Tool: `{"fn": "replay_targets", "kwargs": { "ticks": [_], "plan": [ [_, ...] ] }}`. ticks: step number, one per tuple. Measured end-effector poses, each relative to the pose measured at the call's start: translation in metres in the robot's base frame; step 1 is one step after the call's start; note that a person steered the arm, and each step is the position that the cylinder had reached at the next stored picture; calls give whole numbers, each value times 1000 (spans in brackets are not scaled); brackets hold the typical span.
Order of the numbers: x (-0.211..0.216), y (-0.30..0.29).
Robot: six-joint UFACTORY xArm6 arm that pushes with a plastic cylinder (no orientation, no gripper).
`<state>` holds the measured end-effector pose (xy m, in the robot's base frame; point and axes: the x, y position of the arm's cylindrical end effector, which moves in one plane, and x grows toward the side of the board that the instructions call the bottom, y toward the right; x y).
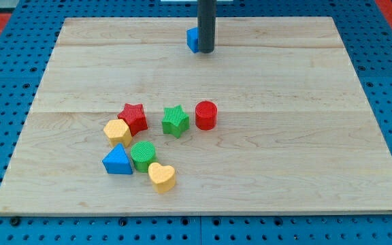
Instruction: Move blue triangle to blue cube
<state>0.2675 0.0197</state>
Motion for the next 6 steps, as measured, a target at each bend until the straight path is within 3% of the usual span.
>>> {"fn": "replay_targets", "kwargs": {
  "ticks": [1, 2, 3, 4, 5, 6],
  "plan": [
    [-16, -17],
    [54, 38],
    [156, 74],
    [242, 81],
    [317, 25],
    [351, 3]
  ]
}}
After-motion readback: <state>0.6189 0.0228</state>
